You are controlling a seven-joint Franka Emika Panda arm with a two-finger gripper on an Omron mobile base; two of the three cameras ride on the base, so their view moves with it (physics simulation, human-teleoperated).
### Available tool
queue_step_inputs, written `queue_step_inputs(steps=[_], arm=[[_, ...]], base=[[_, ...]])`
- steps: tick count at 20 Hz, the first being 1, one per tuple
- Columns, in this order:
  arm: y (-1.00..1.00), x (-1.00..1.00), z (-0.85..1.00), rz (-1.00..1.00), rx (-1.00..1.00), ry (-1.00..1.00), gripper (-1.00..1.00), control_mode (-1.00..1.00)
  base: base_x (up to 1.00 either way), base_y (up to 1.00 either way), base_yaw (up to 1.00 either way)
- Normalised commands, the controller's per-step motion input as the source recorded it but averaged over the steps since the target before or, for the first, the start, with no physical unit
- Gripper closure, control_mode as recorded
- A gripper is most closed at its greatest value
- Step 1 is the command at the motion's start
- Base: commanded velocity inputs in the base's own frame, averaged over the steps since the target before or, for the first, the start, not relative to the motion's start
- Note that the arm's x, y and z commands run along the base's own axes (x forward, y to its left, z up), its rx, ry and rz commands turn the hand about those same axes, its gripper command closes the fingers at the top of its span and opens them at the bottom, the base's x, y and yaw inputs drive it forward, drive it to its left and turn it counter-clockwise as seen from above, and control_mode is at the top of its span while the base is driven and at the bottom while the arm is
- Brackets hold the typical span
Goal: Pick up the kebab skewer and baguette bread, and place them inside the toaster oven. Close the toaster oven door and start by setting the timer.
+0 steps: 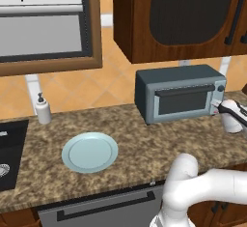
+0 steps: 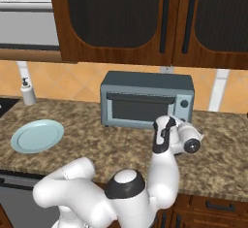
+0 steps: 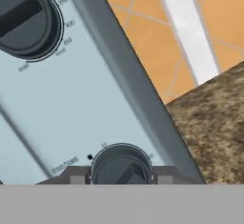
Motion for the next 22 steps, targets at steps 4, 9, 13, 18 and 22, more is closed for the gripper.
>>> queue_step_inputs(steps=[4, 9, 13, 18, 22], arm=[[0.00, 0.00, -0.14, 0.00, 0.27, 0.00, 1.00, -1.00], [0.00, -0.01, -0.20, 0.00, 0.27, 0.00, 1.00, -1.00], [0.00, 0.00, -0.13, -0.01, 0.23, 0.00, 1.00, -1.00], [0.00, 0.00, -0.08, 0.00, 0.23, 0.00, 1.00, -1.00], [0.00, -0.04, -0.08, 0.00, 0.22, 0.00, 1.00, -1.00]], base=[[0.00, 0.00, 0.00], [0.00, 0.00, 0.00], [0.00, 0.00, 0.00], [0.00, 0.00, 0.00], [0.00, 0.00, 0.00]])
